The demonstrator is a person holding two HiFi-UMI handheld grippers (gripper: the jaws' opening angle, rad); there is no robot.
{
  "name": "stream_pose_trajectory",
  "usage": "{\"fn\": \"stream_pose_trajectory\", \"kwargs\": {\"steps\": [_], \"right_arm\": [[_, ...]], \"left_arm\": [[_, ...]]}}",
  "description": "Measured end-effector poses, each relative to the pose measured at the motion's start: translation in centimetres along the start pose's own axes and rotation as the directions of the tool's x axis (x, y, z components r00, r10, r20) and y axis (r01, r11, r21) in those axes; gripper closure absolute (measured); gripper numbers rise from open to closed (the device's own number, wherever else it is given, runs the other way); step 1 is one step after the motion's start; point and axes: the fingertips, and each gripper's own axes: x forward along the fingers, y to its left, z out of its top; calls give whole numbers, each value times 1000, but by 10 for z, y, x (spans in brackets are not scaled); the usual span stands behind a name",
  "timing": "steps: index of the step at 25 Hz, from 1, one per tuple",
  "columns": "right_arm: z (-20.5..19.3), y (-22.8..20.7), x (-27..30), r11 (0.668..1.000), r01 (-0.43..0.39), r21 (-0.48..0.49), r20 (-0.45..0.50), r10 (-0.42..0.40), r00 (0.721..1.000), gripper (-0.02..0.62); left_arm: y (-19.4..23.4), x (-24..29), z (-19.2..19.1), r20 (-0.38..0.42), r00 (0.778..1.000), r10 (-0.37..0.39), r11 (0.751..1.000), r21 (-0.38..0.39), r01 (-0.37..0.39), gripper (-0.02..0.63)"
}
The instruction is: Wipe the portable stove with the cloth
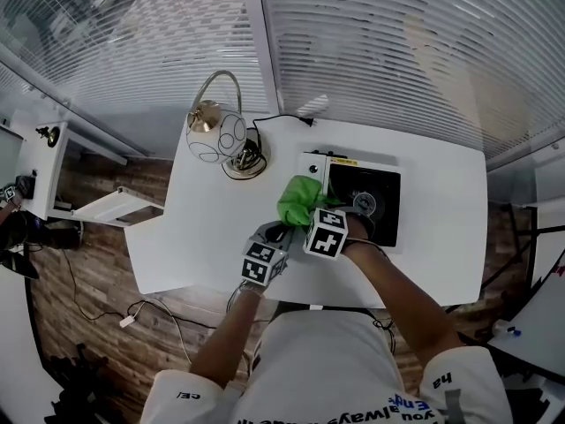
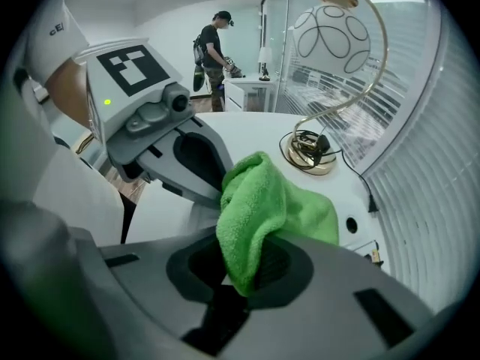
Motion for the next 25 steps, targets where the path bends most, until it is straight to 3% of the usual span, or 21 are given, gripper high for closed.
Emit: {"fn": "stream_pose_trajectory", "kwargs": {"steps": [12, 16, 18, 21, 25], "right_arm": [[4, 62, -7, 991, -124, -56, 33, 125, 992, 552], [0, 63, -29, 991, -122, -54, 96, 127, 987, 552], [5, 46, -58, 997, -72, -18, 171, 74, 982, 552], [10, -4, -102, 994, 76, 80, 285, -96, 954, 552], [-7, -78, -137, 930, 313, 193, 319, -362, 876, 552]], "left_arm": [[0, -1, 0, -11, 1000, 22, 1000, 17, -22, 594], [0, 0, -1, -27, 999, 29, 999, 19, -28, 594], [-1, 1, -1, -31, 999, 33, 999, 20, -32, 594], [0, 1, 0, -29, 999, 39, 999, 18, -38, 594], [-1, 1, -1, -33, 998, 47, 999, 9, -47, 594]]}}
